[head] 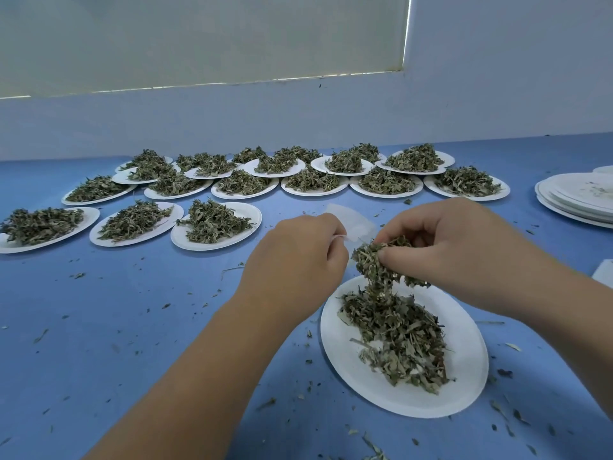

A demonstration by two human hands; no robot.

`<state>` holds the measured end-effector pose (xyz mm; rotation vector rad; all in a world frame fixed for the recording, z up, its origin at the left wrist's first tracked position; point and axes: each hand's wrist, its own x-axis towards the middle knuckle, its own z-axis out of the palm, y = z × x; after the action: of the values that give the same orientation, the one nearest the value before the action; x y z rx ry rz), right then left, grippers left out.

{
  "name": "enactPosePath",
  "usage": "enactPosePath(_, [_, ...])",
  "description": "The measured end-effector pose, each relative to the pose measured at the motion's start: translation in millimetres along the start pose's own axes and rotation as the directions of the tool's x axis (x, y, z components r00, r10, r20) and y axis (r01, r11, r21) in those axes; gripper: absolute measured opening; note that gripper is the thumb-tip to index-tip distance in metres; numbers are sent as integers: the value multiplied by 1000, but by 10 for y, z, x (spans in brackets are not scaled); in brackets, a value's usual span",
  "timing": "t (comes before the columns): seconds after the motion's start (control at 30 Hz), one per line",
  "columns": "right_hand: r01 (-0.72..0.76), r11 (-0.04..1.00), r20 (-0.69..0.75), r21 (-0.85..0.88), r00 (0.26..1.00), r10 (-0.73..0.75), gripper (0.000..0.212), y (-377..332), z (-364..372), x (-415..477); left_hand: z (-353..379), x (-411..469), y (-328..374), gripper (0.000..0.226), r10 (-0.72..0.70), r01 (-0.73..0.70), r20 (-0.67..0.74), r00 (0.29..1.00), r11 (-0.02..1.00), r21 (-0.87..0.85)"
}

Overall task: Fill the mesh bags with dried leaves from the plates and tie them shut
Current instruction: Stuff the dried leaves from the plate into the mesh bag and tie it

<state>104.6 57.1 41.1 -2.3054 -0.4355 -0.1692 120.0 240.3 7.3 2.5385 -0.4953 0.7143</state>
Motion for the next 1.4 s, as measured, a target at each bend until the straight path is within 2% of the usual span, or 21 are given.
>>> enactPosePath(0.23, [35,995,-43,-94,998,-40,15,-16,86,-38,2,-29,70,18,35,-39,-41,999,993,-107])
enactPosePath(0.43, [47,975,-83,-215,994,-67,11,-13,126,-56,11,-50,106,16,-32,22,-44,998,977,-211])
enactPosePath(0.53, [55,969,-129,-241,988,-88,5,-8,149,-66,22,-61,126,15,-63,57,-14,998,962,-268])
enactPosePath(0.63, [55,964,-158,-262,983,-99,9,-6,184,-75,35,-64,160,15,-111,118,39,993,935,-333])
enactPosePath(0.83, [76,968,-118,-238,987,-106,13,-18,186,-77,14,-51,189,21,-207,246,138,969,880,-407])
enactPosePath(0.97, [68,993,4,-95,998,-68,20,-58,81,-78,1,-40,178,23,-249,292,157,956,859,-421])
enactPosePath(1.03, [71,995,23,-70,997,-69,17,-57,48,-66,0,-42,176,22,-250,294,159,955,859,-419])
enactPosePath(1.2, [64,993,-33,-97,997,-68,14,-9,60,-43,5,-52,165,19,-233,288,175,957,845,-450])
enactPosePath(1.4, [91,975,9,-204,996,-91,10,-7,99,-49,26,-61,151,19,-207,275,195,959,845,-458])
